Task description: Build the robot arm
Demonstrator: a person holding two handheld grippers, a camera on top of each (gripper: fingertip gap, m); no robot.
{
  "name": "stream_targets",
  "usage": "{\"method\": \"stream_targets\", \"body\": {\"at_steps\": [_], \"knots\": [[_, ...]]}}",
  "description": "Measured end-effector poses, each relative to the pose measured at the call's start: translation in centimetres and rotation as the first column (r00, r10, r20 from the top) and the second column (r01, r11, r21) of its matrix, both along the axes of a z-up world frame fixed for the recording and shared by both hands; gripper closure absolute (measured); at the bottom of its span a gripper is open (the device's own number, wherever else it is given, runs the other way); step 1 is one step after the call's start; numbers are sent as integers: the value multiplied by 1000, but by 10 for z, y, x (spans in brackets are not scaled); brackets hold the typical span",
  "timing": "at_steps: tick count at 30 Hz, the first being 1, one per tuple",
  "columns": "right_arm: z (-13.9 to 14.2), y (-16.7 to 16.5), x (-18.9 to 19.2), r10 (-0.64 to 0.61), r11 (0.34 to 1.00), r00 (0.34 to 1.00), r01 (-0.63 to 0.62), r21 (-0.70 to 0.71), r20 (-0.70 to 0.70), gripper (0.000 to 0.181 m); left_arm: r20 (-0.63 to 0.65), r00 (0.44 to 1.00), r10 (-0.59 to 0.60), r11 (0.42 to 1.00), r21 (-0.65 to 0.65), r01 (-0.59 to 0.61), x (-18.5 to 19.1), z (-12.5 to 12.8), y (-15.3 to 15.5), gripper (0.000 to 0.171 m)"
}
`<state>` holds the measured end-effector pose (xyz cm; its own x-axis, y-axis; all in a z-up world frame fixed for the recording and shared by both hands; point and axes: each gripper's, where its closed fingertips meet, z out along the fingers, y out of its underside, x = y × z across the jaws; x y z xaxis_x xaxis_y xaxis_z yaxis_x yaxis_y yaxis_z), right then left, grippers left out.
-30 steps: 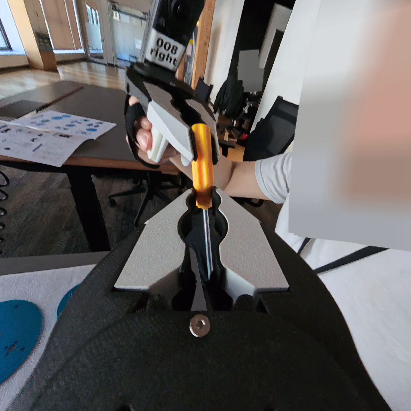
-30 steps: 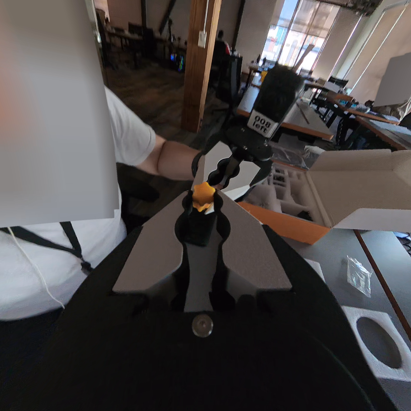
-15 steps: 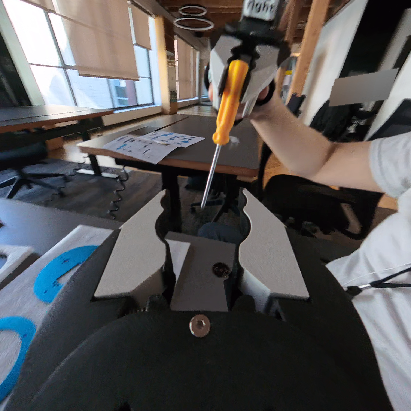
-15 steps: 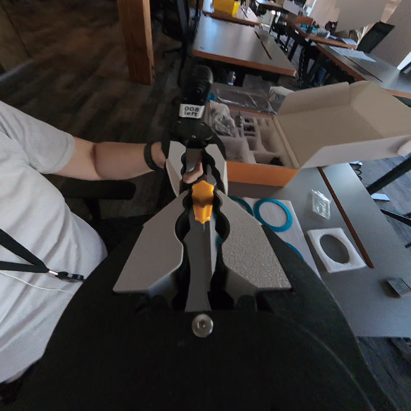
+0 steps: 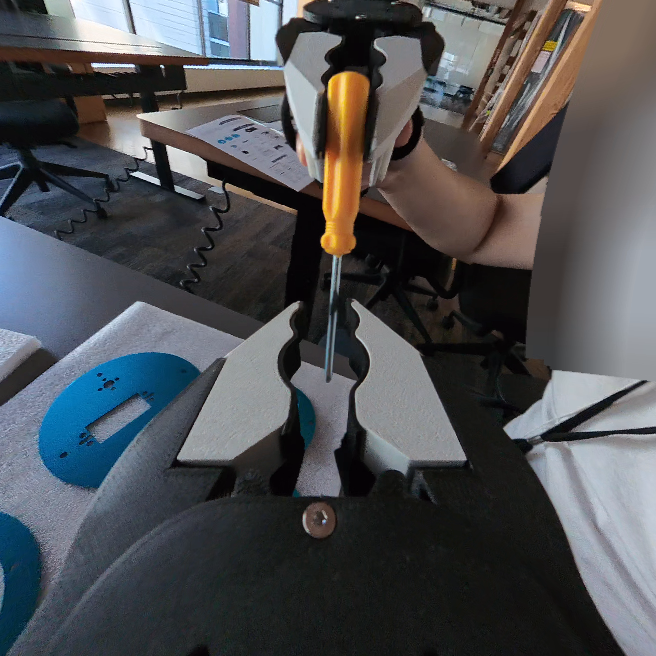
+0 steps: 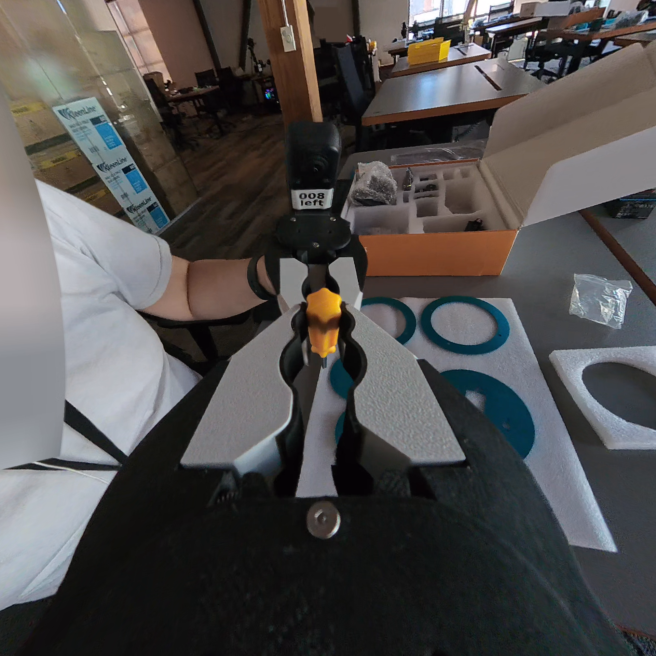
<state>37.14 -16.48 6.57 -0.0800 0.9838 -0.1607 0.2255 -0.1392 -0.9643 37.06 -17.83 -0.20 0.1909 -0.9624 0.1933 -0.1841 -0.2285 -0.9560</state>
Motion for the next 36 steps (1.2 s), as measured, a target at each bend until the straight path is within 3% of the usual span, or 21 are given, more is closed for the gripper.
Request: {"method": "stream_targets", "body": {"at_steps": [2, 7, 11, 15, 23, 28, 30, 33, 36], "knots": [[2, 5, 3, 19, 1000, 1000, -19, 22, -21, 166, 18, 1000, 21, 1000, 13, -22, 7, -2, 7, 169], [-4, 16, -2, 106, 994, 994, -106, -21, -37, 166, 65, 994, 93, 996, 7, -93, 10, -10, 14, 170], [-16, 13, -5, 241, 967, 966, -231, -104, 97, 166, 80, 988, 132, 991, 22, -135, 7, -17, 7, 170], [-25, 13, -3, 237, 971, 960, -234, -40, 149, 166, 86, 983, 163, 985, 45, -167, 1, -25, 8, 169], [-40, -3, 7, 189, 976, 947, -210, 59, 259, 164, 51, 996, 77, 997, 6, -78, 8, -36, -11, 169], [-38, -25, 14, 243, 922, 885, -338, 189, 397, 163, 16, 998, 65, 995, 68, -66, 7, -30, -26, 169], [-36, -26, 13, 237, 907, 865, -360, 219, 442, 147, 30, 997, 72, 995, 73, -74, 7, -26, -30, 169], [-34, -29, 15, 255, 885, 817, -413, 216, 518, 163, 49, 996, 79, 994, 69, -82, 8, -22, -31, 170], [-33, -25, 15, 267, 881, 767, -440, 174, 584, 156, 48, 995, 83, 993, 75, -86, 10, -20, -29, 171]]}}
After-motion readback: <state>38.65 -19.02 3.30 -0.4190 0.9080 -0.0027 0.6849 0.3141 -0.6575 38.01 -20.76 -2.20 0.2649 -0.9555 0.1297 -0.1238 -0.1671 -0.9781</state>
